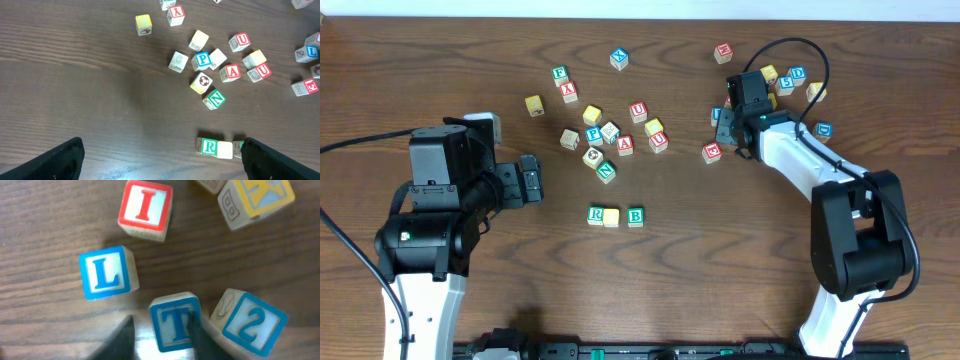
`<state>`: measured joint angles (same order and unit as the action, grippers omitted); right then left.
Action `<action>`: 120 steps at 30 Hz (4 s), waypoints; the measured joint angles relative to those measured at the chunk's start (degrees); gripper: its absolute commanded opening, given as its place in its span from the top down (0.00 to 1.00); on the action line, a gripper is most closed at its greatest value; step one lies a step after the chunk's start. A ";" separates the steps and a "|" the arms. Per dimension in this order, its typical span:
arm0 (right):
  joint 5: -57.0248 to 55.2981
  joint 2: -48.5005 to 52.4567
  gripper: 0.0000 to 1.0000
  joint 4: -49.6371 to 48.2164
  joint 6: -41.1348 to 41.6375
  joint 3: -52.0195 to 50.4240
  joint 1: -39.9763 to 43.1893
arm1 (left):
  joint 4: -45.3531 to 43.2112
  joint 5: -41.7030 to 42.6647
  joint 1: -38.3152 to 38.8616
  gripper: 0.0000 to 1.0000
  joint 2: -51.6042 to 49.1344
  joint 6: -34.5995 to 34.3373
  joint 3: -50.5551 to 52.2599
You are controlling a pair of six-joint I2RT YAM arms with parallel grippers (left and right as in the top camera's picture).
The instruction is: Spell out ROBOT
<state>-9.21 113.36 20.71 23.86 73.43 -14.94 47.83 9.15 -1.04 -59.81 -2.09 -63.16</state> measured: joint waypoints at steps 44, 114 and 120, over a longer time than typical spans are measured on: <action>-6.16 -5.55 0.63 8.70 10.58 -1.14 -0.24 | 0.00 0.00 0.00 0.02 0.00 0.02 0.00; -7.32 2.78 0.83 -1.25 11.08 -1.20 -0.66 | 0.00 0.00 0.00 0.02 0.00 0.00 0.00; -7.30 2.78 0.87 -1.49 10.38 -1.20 -0.66 | 0.00 0.00 0.00 0.01 0.00 0.02 0.00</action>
<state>-16.51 116.14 19.22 34.24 72.23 -15.59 47.83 9.15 -1.04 -59.81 -2.07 -63.16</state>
